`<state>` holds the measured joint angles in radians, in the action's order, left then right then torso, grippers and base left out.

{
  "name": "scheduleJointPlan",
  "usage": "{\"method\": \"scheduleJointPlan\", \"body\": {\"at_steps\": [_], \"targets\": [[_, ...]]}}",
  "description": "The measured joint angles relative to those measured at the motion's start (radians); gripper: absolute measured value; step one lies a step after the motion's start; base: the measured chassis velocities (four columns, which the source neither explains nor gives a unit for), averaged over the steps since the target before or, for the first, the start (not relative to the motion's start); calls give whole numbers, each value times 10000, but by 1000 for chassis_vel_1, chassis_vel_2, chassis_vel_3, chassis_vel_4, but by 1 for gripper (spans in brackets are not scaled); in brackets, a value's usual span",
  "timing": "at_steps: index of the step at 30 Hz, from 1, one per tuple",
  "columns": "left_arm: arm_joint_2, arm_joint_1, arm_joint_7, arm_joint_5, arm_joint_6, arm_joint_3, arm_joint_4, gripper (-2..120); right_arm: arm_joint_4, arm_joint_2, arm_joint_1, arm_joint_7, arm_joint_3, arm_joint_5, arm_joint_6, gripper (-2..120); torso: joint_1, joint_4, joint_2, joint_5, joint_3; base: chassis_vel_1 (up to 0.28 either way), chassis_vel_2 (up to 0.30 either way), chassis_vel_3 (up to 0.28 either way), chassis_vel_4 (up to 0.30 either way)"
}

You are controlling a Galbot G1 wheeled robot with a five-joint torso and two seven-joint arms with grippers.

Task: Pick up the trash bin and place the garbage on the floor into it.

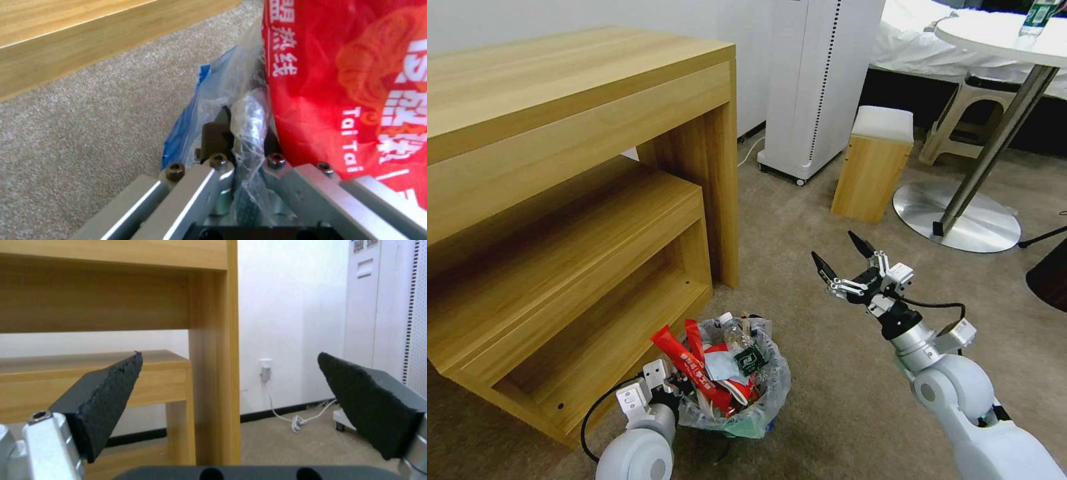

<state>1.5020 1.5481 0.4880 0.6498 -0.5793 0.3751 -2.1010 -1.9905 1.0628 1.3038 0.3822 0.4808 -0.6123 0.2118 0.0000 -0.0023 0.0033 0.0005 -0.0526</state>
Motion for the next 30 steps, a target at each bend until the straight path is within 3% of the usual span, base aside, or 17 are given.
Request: {"method": "scheduleJointPlan", "body": {"at_steps": [7,11,14,24,27,28,30], "targets": [[-29,-31,-114,-463,-45,45,108,3,-34,162,25,-23,19,153,1,100,0,-1,1,-5,0,0,0,0,0],[-113,115,-214,-1327,87,56,-133,17,-23,262,17,-185,93,283,7,100,1,-1,0,-9,-2,0,0,0,0],[-339,395,-289,-2121,290,35,-808,33,29,345,-20,-557,188,467,7,100,0,-1,0,-8,-2,0,0,0,0],[-1066,1021,-486,-3556,866,380,-2243,66,-87,441,108,-957,567,838,-33,100,0,2,0,-7,-1,0,0,0,0],[-1670,1522,-1568,-4543,2191,968,-2730,82,-475,763,813,-1729,1073,1759,68,100,0,0,0,-5,-1,0,0,0,0],[-1670,1522,-1568,-4543,2191,968,-2730,82,-475,763,813,-1729,1073,1759,68,100,0,0,0,-5,-1,0,0,0,0],[-1985,1683,-2245,-4717,2889,1307,-2792,91,-648,901,1292,-1885,1462,2243,265,100,0,-2,-1,-6,0,0,0,0,0]]}}
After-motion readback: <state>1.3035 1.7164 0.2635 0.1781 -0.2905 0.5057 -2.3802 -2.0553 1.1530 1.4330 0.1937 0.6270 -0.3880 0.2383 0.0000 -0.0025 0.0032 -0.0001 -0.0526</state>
